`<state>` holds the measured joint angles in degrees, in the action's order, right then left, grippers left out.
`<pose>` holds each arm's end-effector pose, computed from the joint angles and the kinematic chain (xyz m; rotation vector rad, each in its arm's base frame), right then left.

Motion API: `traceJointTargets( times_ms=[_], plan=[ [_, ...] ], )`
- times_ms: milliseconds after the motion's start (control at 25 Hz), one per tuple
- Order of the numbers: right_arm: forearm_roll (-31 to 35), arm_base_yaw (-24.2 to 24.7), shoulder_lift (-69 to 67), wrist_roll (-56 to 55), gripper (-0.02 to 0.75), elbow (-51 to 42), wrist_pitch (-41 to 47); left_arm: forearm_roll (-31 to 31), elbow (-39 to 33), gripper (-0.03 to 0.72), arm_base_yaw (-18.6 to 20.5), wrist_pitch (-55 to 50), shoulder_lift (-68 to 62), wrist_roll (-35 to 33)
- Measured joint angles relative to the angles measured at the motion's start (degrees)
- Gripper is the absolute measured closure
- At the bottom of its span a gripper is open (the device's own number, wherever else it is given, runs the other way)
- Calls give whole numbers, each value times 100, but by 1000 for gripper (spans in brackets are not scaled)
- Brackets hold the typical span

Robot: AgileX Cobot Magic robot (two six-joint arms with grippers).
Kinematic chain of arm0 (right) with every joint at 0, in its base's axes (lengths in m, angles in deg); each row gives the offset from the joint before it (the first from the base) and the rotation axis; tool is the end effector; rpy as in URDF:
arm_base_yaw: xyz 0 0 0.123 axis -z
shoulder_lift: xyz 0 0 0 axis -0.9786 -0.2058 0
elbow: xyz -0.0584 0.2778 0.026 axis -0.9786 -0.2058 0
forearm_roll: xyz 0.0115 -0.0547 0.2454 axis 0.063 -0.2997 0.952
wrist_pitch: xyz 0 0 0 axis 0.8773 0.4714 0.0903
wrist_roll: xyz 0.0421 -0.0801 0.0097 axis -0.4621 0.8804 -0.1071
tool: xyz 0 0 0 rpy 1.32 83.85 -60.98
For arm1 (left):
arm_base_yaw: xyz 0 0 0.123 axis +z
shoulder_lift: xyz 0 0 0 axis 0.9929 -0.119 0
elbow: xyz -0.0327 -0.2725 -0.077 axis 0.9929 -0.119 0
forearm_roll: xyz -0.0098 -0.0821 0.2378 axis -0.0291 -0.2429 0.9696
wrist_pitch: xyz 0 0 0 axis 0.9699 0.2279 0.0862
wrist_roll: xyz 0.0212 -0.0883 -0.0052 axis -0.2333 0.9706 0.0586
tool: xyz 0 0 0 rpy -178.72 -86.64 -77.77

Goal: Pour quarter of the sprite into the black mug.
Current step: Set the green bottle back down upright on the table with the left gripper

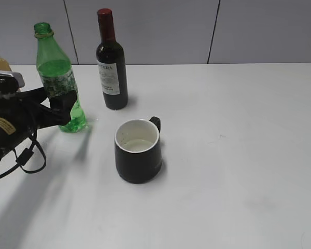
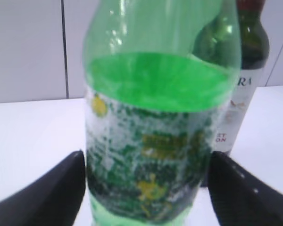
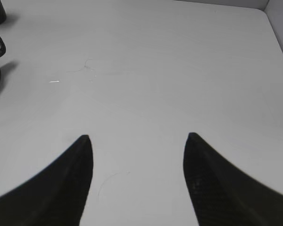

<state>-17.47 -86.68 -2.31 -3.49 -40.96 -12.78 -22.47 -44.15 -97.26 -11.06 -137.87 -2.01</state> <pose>0.0087 0.0010 0.2622 -0.1779 2.0010 0.0713 0.3071 -0.0743 0.1095 0.1371 1.7238 -0.2012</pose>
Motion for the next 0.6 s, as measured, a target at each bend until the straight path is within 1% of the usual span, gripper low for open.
traceJointTargets(
  times_ms=[360, 600],
  plan=[
    [0, 0, 0, 0, 274, 0, 0, -196, -761, 71, 0, 6, 477, -48],
    [0, 0, 0, 0, 274, 0, 0, -388, -987, 75, 0, -175, 1349, -387]
  ],
)
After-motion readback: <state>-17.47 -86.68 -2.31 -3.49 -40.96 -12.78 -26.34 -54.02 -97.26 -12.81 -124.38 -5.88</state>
